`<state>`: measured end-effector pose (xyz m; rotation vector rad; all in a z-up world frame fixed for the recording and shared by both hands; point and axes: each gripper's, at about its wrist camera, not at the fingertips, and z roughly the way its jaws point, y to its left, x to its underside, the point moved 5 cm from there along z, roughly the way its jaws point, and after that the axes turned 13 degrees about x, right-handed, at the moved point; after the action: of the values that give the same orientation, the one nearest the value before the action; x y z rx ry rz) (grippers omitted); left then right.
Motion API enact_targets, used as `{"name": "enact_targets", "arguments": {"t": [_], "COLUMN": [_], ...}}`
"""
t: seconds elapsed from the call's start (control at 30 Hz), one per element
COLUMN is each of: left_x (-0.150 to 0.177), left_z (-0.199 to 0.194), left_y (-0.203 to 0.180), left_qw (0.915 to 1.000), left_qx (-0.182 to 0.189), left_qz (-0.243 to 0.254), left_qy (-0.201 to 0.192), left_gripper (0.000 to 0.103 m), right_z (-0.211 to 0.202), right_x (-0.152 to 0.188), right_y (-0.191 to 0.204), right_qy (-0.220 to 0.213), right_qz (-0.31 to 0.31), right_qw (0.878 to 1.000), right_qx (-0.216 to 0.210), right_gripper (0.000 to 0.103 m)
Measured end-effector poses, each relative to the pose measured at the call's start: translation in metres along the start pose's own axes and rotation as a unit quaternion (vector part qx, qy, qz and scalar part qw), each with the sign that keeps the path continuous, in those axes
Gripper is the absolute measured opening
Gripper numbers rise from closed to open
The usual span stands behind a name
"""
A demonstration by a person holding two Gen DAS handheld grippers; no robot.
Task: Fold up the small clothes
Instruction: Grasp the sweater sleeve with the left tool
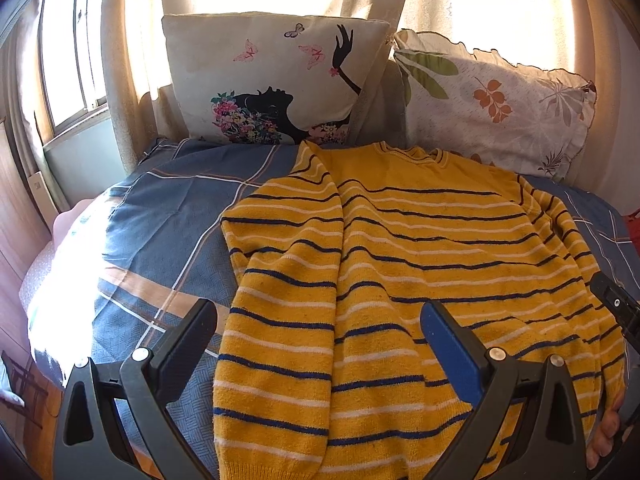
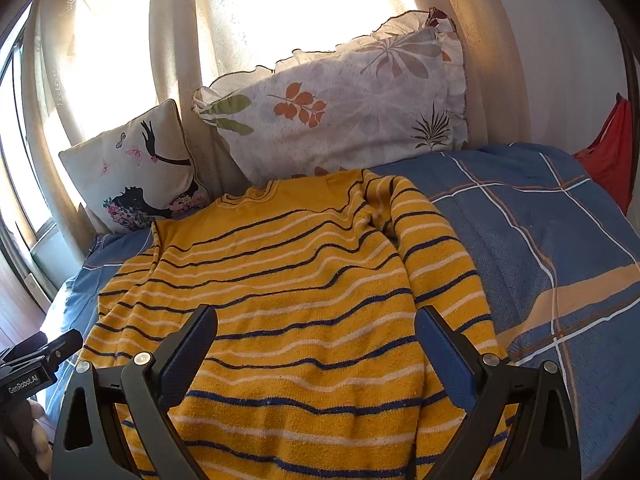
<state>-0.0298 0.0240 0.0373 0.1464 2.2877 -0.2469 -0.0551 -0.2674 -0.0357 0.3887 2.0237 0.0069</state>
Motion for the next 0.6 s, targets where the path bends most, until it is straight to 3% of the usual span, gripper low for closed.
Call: {"name": "enact_targets", "arguments": {"t": [0.17, 0.33, 0.5, 0.6], "left_x": [-0.003, -0.008, 0.007, 0.022], "left_z": [0.008, -0.001, 0.006, 0.023], "left_y": [0.009, 0.068, 0.097, 0.089], "left_qw": [0.9996, 0.9973, 0.9936, 0.9906], "left_qx": [0.027, 0.025, 0.046, 0.077], "left_qz": [-0.004, -0.069, -0.101, -0.097], "left_qy": [0.007, -0.007, 0.022, 0.059], "left_gripper": [0.101, 0.101, 0.099, 0.085], "right_z": [0.0, 0.005, 0.019, 0.025], "right_x": [0.003, 0.005, 0.009, 0.011], "right_y": [-0.007, -0.019, -0.012, -0.002], "right_qy": [0.002, 0.01, 0.027, 0.033], "right_qz": [0.002, 0.014, 0.016, 0.004], "right_qw": [1.0, 1.0, 1.0, 0.999], "right_qx": [0.004, 0.01, 0.002, 0.0], "right_gripper": [0.101, 0.101, 0.101, 0.101]}}
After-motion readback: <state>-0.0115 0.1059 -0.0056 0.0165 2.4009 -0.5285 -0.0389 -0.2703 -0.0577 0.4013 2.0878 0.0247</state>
